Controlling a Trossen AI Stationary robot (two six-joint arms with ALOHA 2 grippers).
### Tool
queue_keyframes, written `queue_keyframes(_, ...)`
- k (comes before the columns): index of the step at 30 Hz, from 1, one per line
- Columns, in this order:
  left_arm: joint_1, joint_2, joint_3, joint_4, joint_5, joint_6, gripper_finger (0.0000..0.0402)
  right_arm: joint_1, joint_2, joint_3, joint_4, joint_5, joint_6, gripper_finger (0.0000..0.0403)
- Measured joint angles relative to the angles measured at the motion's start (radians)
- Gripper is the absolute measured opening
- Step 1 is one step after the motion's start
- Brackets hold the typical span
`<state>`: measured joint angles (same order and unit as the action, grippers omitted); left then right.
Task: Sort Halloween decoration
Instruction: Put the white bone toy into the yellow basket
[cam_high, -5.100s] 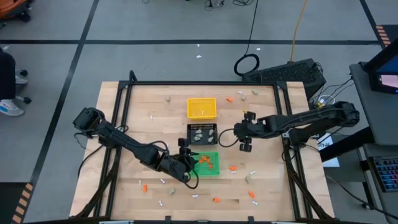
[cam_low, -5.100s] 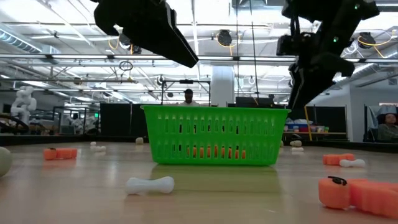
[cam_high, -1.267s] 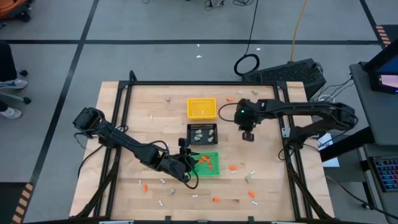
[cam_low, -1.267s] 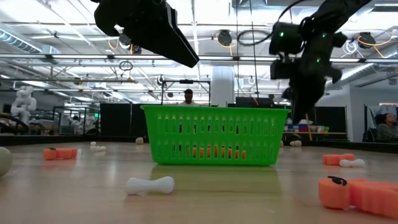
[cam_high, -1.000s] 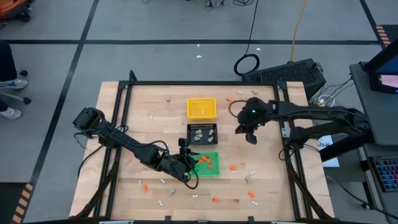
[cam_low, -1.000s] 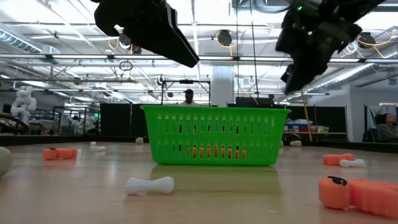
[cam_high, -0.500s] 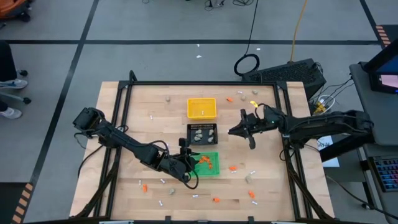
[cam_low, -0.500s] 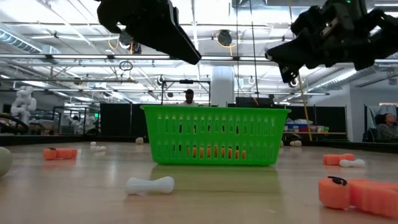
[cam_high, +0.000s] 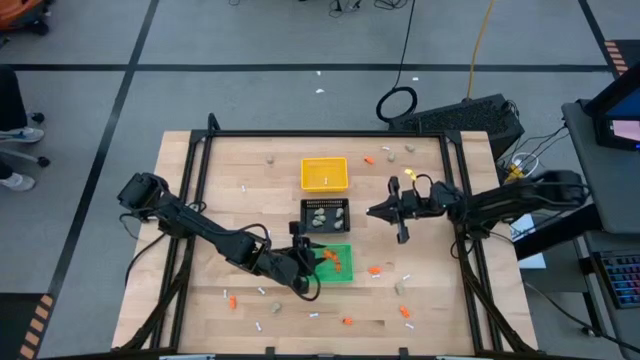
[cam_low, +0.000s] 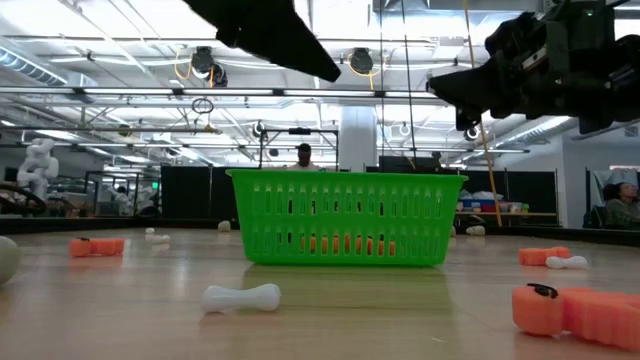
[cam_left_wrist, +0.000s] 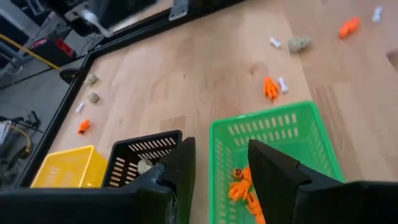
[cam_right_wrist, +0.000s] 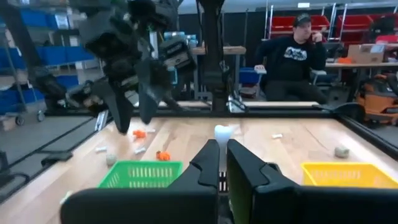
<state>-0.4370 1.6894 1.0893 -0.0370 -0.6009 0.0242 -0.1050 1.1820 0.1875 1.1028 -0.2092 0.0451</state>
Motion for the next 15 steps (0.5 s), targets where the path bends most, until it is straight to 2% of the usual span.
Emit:
queue_keyframes(6,0.000,0.000,0.000,0.035,-0.008,-0.045,0.0145,0.005,0.061,0.000,0.061,0.000,-0.009,0.0000)
queue_keyframes(15,0.010,0.000,0.000,0.057,-0.017,-0.063,0.0145,0.022,0.114,0.000,0.152,0.000,-0.109,0.0000)
